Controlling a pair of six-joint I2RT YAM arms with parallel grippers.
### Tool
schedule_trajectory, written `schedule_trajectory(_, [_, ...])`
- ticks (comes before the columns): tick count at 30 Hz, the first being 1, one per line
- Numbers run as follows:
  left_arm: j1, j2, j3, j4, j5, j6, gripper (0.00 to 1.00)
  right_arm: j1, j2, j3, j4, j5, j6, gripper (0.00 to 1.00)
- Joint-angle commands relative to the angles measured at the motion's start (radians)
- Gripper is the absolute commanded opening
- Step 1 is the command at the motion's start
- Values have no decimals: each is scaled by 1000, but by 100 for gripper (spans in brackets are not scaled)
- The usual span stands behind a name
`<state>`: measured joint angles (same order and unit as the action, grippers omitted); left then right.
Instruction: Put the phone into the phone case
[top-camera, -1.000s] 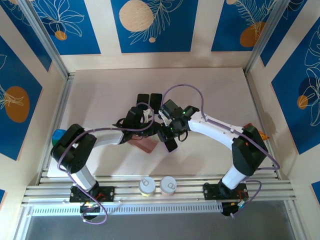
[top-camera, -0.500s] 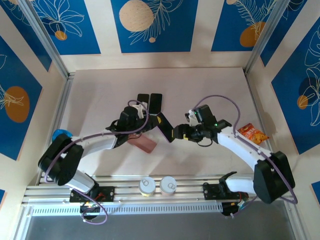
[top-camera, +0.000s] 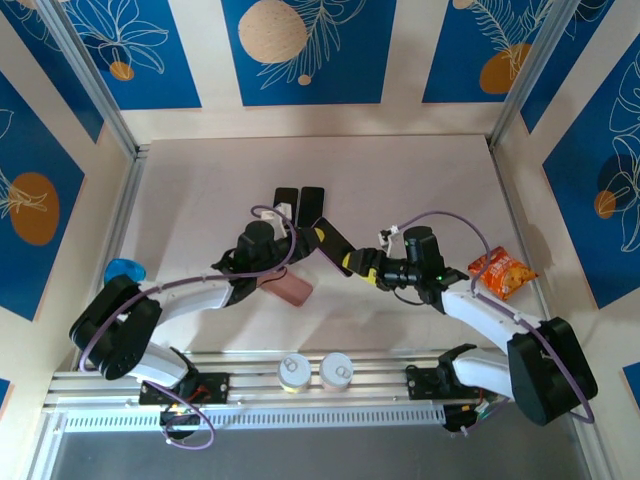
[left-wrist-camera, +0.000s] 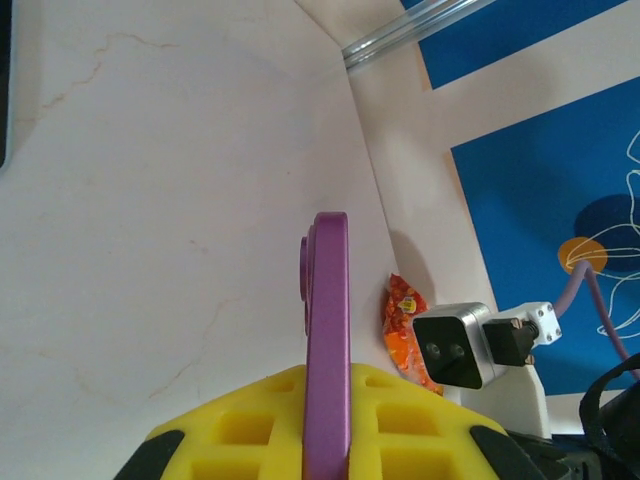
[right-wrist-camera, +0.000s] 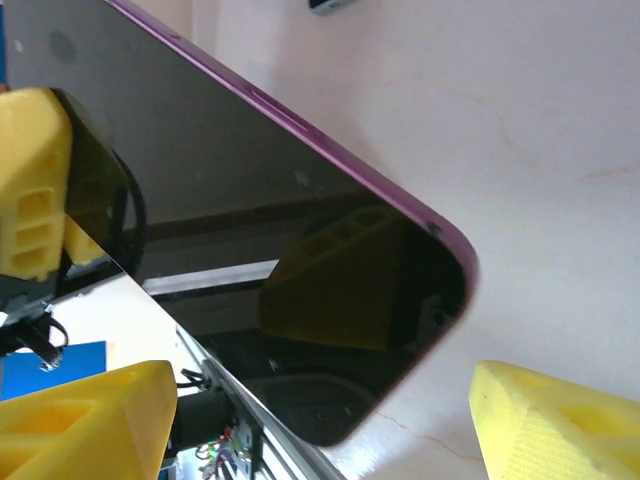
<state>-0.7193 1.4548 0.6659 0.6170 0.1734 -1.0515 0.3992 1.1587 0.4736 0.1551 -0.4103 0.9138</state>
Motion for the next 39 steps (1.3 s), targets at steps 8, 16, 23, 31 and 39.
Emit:
schedule_trajectory(8, [-42, -8, -2, 162, -39, -65, 0, 0, 65, -52, 365, -56, 130, 66])
schedule_trajectory(16, [-64, 21, 1, 170, -49, -73, 0, 0, 51, -71, 451, -41, 159, 46])
schedule_trajectory(23, [-67, -7, -17, 61, -62, -32, 0, -1, -57, -32, 260, 7, 86, 13])
schedule_trajectory(31, [-68, -59, -27, -68, -98, 35, 15, -2, -109, 2, 87, 15, 16, 0])
schedule_trajectory(39, [-68, -100, -33, -161, -142, 90, 40, 1, -139, 17, 17, 10, -2, 0])
